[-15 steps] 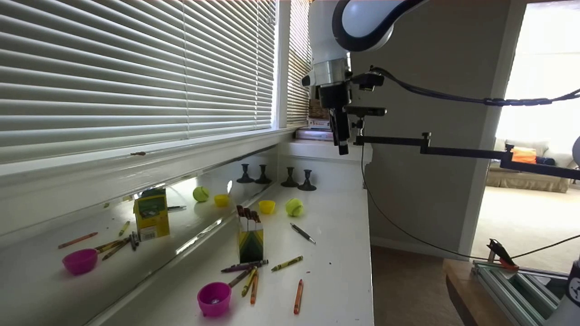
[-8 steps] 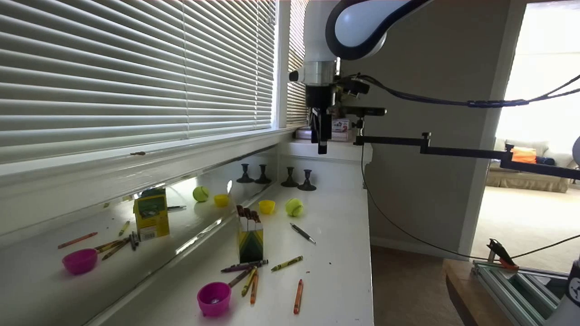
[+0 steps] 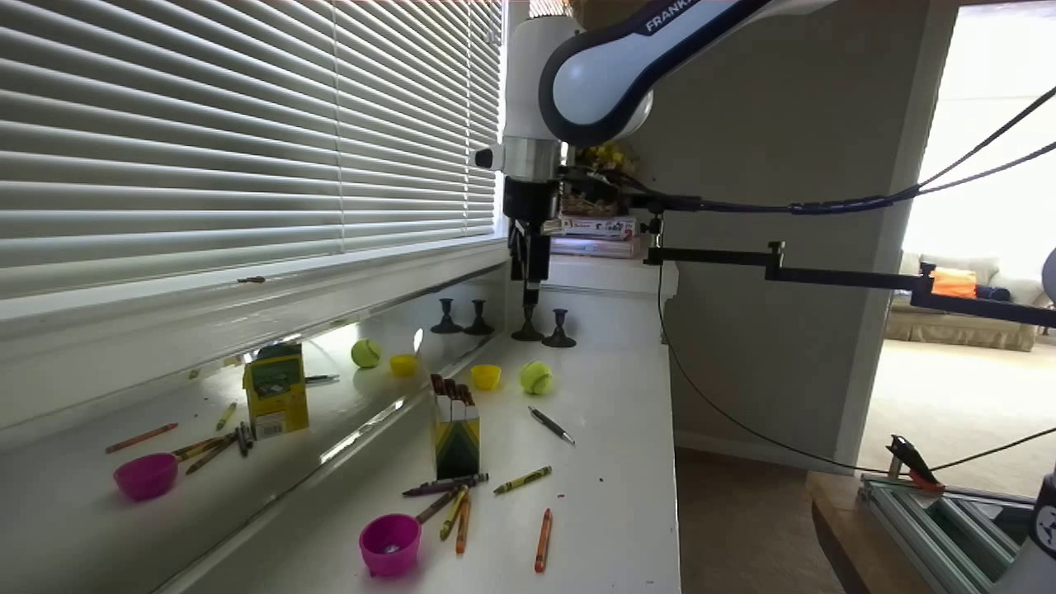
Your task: Move the box of crayons slightly to the right
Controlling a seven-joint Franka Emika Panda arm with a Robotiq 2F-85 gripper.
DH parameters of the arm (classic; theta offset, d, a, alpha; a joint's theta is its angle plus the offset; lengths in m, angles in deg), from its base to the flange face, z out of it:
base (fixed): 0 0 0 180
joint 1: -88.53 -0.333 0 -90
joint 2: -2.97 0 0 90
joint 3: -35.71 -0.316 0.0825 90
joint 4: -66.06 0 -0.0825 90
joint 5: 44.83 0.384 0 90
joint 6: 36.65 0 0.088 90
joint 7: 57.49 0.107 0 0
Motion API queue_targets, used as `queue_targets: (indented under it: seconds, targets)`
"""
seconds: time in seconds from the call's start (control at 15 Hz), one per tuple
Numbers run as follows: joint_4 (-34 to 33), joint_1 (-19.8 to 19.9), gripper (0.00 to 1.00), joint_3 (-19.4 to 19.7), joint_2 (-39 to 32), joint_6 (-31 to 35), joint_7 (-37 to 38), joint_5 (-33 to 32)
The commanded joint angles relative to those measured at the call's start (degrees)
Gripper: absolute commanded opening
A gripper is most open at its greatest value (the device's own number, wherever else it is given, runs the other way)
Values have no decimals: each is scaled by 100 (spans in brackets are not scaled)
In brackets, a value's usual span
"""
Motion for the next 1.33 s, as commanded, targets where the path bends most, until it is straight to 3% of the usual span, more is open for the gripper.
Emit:
queue_targets:
  seconds: [0.0, 0.2, 0.27, 0.6, 0.73, 1.27]
  targets:
    - [-562, 154, 100, -217, -547, -21, -162, 507]
    - [-822, 179, 100, -309, -890, -67, 190, 778]
    - [-475, 159, 100, -296, -578, -15, 82, 522]
    - [-506, 168, 100, -315, -653, -15, 92, 523]
    - [-534, 218, 100, -358, -814, 404, 75, 711]
    - [-821, 457, 99, -716, -1453, 1053, -98, 1292]
